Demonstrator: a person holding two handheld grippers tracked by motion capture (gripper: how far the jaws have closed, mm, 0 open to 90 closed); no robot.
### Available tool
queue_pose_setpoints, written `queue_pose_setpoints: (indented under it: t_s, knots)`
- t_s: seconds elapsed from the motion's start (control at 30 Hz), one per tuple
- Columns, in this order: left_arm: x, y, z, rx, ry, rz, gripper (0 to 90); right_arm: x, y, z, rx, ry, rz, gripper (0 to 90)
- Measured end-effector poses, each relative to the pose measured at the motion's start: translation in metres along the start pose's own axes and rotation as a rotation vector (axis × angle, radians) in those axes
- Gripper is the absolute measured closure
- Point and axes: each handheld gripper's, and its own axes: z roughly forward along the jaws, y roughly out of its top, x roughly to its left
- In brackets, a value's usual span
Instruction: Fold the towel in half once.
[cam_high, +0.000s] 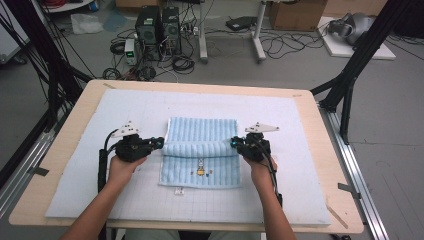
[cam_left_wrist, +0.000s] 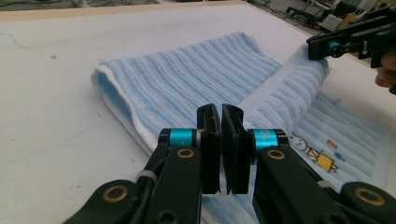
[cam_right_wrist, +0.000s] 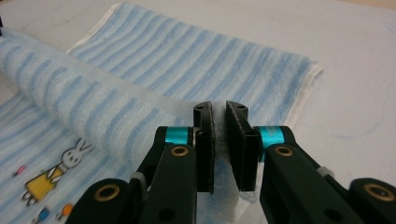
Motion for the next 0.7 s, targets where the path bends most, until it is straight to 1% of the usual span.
queue_pose_setpoints:
  t_s: [0.07, 0.1, 0.13, 0.17, 0.2, 0.27, 0.33, 0.37, 0.43, 0.5, 0.6, 0.7]
  knots:
    - [-0.005, -0.004, -0.002, 0.011, -0.007, 0.009, 85.7, 0.003, -0.005, -0.007, -0.005, 0.005, 0.002, 81.8]
    - [-0.008, -0.007, -0.003, 0.021, -0.009, 0.013, 85.6, 0.005, -0.008, -0.011, -0.016, 0.012, 0.002, 81.8]
    - [-0.009, -0.009, -0.004, 0.022, -0.010, 0.016, 85.7, 0.008, -0.012, -0.016, -0.022, 0.017, 0.005, 81.8]
    - [-0.011, -0.011, -0.005, 0.024, -0.013, 0.017, 85.7, 0.008, -0.013, -0.017, -0.027, 0.019, -0.006, 81.8]
    - [-0.013, -0.013, -0.007, 0.028, -0.015, 0.022, 85.7, 0.011, -0.016, -0.020, -0.030, 0.021, -0.006, 81.8]
    - [-0.017, -0.017, -0.011, 0.029, -0.020, 0.017, 85.7, 0.014, -0.021, -0.026, -0.038, 0.029, -0.006, 81.8]
    - [-0.020, -0.019, -0.014, 0.034, -0.022, 0.025, 85.7, 0.017, -0.027, -0.031, -0.047, 0.036, -0.006, 81.8]
    - [-0.022, -0.020, -0.016, 0.031, -0.023, 0.026, 85.7, 0.020, -0.030, -0.034, -0.046, 0.039, -0.003, 81.8]
    - [-0.025, -0.022, -0.020, 0.032, -0.030, 0.029, 85.7, 0.022, -0.034, -0.037, -0.046, 0.036, -0.014, 81.8]
    - [-0.028, -0.025, -0.023, 0.034, -0.036, 0.036, 85.7, 0.023, -0.038, -0.040, -0.046, 0.043, -0.006, 81.9]
    - [-0.031, -0.029, -0.028, 0.037, -0.047, 0.040, 85.7, 0.027, -0.042, -0.046, -0.048, 0.047, -0.015, 81.9]
    - [-0.033, -0.031, -0.032, 0.036, -0.058, 0.042, 85.7, 0.032, -0.044, -0.053, -0.051, 0.051, -0.036, 81.9]
